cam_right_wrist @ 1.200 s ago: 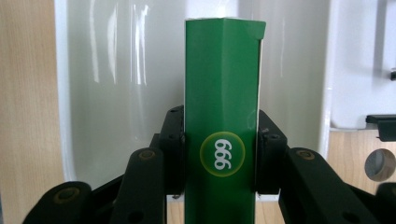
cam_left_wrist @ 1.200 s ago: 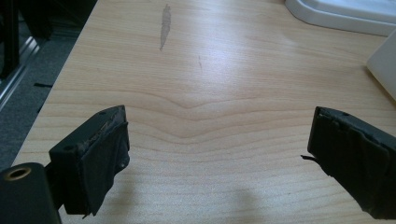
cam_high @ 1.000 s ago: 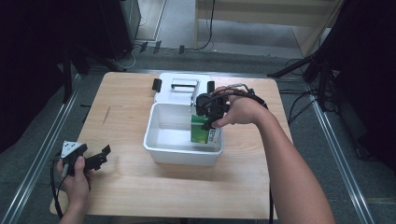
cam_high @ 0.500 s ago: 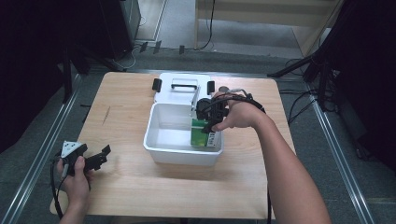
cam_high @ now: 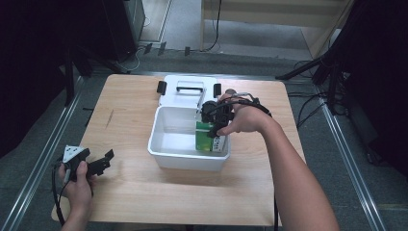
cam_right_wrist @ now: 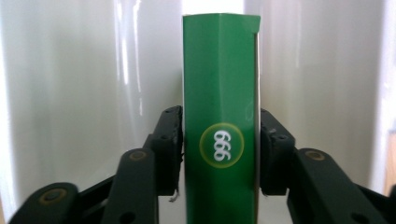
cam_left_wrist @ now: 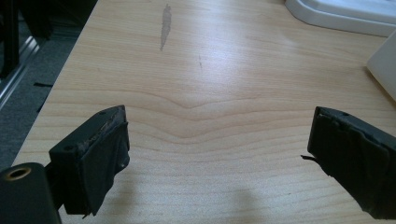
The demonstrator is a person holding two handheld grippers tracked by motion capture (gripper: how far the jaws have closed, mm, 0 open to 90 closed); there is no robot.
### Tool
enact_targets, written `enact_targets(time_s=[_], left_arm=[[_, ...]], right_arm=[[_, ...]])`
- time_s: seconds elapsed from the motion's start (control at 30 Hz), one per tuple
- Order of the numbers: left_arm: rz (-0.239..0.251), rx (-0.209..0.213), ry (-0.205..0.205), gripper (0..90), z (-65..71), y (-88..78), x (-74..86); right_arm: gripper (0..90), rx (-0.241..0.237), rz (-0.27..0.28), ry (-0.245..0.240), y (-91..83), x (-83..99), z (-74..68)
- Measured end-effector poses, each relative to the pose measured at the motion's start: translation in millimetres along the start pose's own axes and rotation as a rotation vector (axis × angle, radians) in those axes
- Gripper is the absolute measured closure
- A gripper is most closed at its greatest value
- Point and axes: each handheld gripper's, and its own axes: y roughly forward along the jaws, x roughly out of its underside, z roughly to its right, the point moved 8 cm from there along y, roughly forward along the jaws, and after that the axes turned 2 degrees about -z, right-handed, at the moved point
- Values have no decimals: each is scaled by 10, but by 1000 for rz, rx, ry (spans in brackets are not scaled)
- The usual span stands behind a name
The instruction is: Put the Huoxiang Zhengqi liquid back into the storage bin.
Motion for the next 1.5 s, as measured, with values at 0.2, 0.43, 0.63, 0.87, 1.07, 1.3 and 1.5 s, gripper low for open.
enact_targets(time_s=[0.2, 0.43, 0.63, 0.87, 1.07, 1.3, 1.5], left_arm=[[-1, 0, 2, 63, -2, 1, 0], [-1, -1, 5, 63, -1, 1, 0], [-1, -1, 5, 63, -1, 1, 0], [-2, -1, 5, 63, 0, 1, 0], [-2, -3, 6, 64, 0, 1, 0], [-2, -5, 7, 64, 3, 0, 0], [-1, -6, 7, 64, 5, 2, 0]], right_arm=[[393, 86, 31, 87, -96, 13, 59], [125, 103, 37, 122, -167, 25, 12], [0, 102, 32, 161, -207, 57, 5], [0, 108, 82, 192, -328, 85, 42], [0, 157, 166, 319, -518, 174, 182], [0, 173, 222, 386, -646, 319, 245], [0, 210, 264, 475, -717, 490, 330]])
